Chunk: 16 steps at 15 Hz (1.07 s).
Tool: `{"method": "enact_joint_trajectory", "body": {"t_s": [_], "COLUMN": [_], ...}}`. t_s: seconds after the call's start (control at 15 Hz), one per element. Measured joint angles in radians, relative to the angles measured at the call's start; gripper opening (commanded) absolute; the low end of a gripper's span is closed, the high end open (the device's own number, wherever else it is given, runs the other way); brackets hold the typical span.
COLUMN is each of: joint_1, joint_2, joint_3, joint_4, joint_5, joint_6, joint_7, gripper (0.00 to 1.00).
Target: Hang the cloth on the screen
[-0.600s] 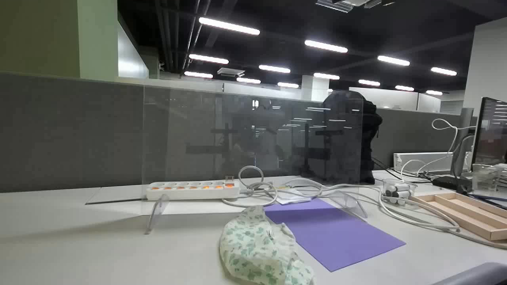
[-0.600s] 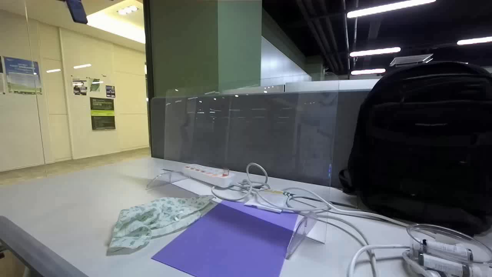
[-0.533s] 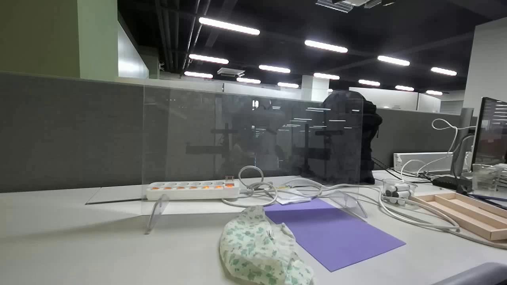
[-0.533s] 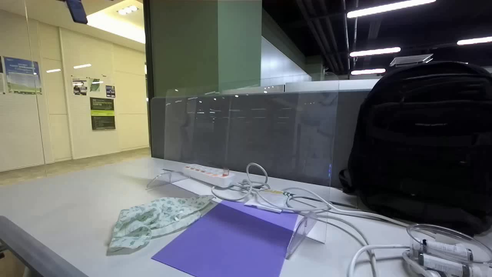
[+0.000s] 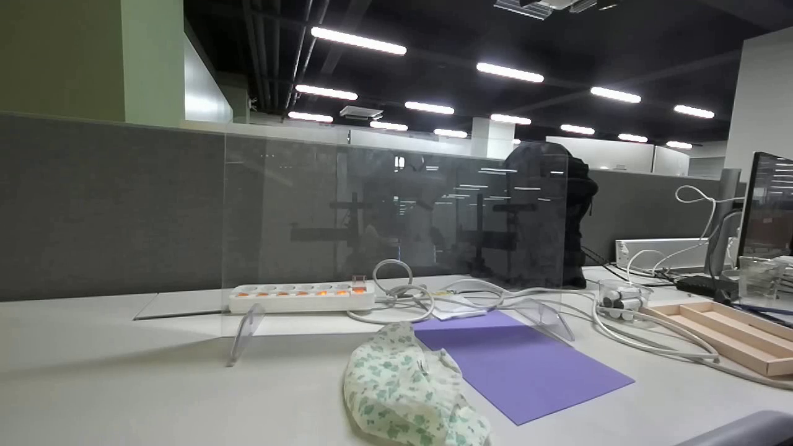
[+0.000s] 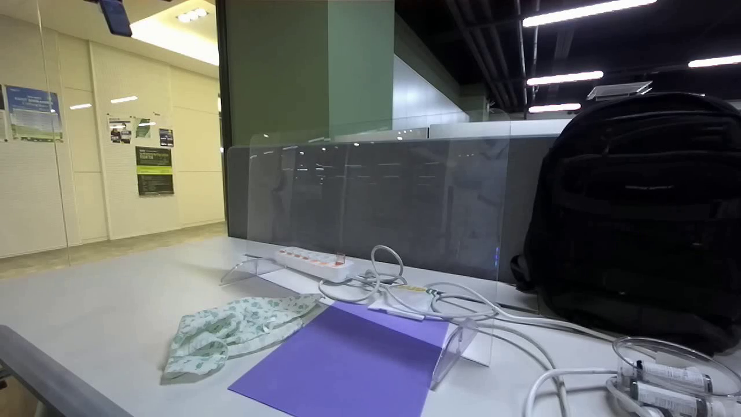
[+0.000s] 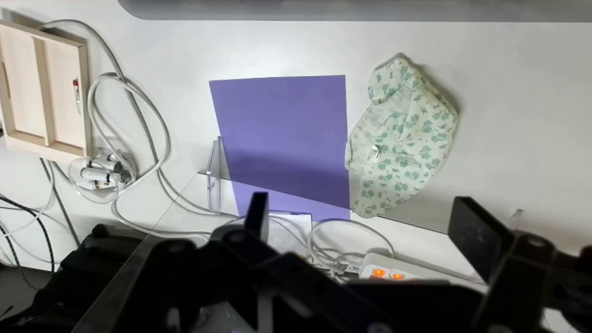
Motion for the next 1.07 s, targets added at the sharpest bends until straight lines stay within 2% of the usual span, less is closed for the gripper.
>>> {"method": "enact_joint_trajectory", "body": {"t_s": [0.6, 0.8, 1.07], "joint_1": [0.0, -0.01, -0.002], "joint_2": [0.0, 0.023, 0.016], "joint_3": [0.0, 0.0, -0.001], "joint_4": [0.0, -0.049, -0.038], "joint_5": [0.0, -0.003, -0.003], "joint_6": [0.0, 0.082, 0.072], "joint_7": [0.0, 0.013, 0.013], "gripper": [1.0, 1.0, 1.0]}}
